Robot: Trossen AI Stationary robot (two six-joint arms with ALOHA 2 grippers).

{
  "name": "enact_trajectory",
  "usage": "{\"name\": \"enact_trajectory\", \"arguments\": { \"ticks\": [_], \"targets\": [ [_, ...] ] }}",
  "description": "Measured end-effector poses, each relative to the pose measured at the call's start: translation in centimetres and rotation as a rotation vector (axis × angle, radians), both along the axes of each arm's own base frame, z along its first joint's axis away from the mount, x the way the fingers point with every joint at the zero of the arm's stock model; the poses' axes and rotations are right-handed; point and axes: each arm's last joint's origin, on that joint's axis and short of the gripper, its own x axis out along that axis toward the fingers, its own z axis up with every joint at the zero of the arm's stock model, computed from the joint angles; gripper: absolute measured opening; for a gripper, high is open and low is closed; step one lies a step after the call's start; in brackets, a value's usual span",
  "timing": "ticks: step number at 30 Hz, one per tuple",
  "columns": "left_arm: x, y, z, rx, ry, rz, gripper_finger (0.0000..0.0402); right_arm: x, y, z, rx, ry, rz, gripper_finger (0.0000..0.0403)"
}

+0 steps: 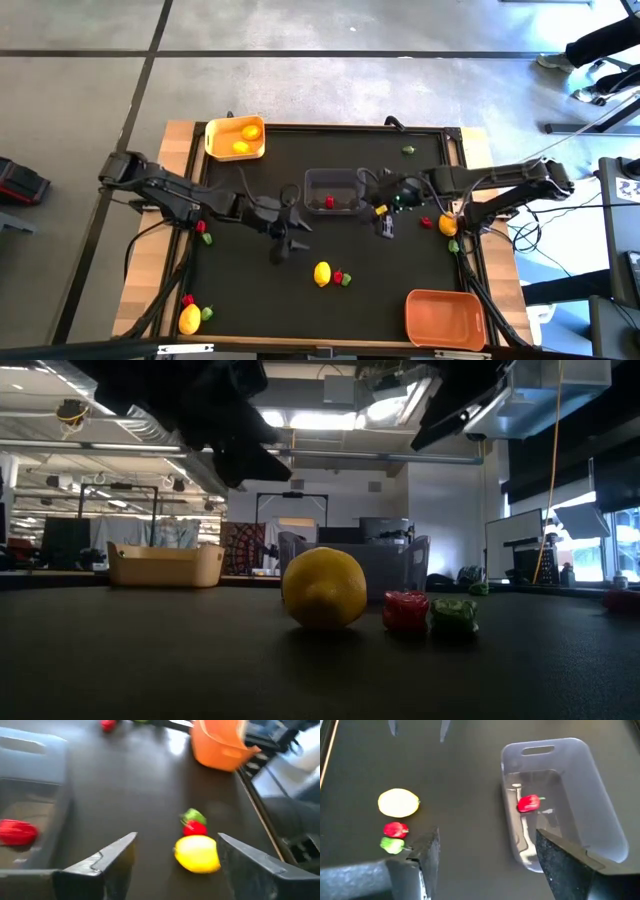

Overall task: Sort produce into baskets
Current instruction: Put the yellow lemon into the yellow bin

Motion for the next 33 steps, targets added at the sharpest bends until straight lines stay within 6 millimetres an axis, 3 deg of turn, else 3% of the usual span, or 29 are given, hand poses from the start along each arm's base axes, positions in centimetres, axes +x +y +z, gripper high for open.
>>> {"name": "enact_trajectory", "arguments": {
  "ticks": [9,15,22,28,33],
  "targets": [
    [0.7,0.1,-1.5,0.135,0.003,-0.110,0.0263,-0.3,2.3,0.0,0.007,-0.012,-0.029,0.0264],
    [1.5,0.4,-2.7,0.057,0.011,-0.136,0.0263,-0.3,2.4,0.0,0.028,-0.011,-0.051,0.0264],
    [1.5,0.9,-2.6,-0.020,0.031,-0.087,0.0263,-0.2,2.3,0.1,0.020,-0.029,-0.040,0.0264],
    [1.5,1.0,-2.6,-0.033,0.030,-0.085,0.0263,1.5,3.2,-0.5,0.025,-0.072,0.064,0.0264],
    [1.4,0.7,-2.6,-0.042,0.043,-0.089,0.0263,3.2,4.6,-2.4,0.039,-0.049,0.146,0.0264]
  ]
}}
